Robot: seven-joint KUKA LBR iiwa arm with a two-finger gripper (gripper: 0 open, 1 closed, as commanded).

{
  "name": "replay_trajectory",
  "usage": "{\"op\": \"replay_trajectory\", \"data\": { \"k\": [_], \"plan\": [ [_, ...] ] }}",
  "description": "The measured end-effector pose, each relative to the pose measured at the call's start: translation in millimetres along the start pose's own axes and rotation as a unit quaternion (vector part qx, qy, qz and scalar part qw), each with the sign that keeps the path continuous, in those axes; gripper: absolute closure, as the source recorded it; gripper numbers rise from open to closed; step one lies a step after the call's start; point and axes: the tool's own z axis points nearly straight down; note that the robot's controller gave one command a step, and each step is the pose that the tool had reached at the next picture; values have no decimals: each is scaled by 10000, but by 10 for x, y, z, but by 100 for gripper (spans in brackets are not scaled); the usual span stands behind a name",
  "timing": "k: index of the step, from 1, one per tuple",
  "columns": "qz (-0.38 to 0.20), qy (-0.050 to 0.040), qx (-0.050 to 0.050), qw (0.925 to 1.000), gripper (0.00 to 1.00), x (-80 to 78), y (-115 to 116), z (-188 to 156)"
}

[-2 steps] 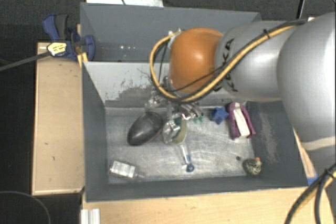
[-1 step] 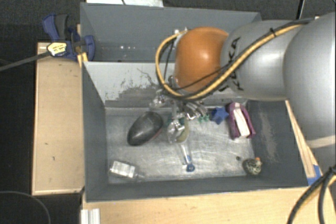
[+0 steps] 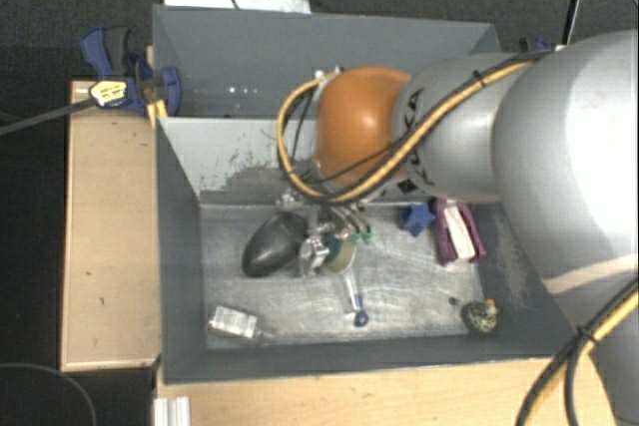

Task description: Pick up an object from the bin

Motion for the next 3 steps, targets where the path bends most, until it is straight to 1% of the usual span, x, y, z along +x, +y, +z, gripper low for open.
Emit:
{"op": "replay_trajectory", "data": {
  "k": [1, 2, 3],
  "plan": [
    [11, 1, 1, 10000, 0, -12, 1, -13],
    [21, -17, 1, 10000, 100, -24, -2, -27],
    [39, -11, 5, 10000, 100, -45, -1, -554]
  ]
}}
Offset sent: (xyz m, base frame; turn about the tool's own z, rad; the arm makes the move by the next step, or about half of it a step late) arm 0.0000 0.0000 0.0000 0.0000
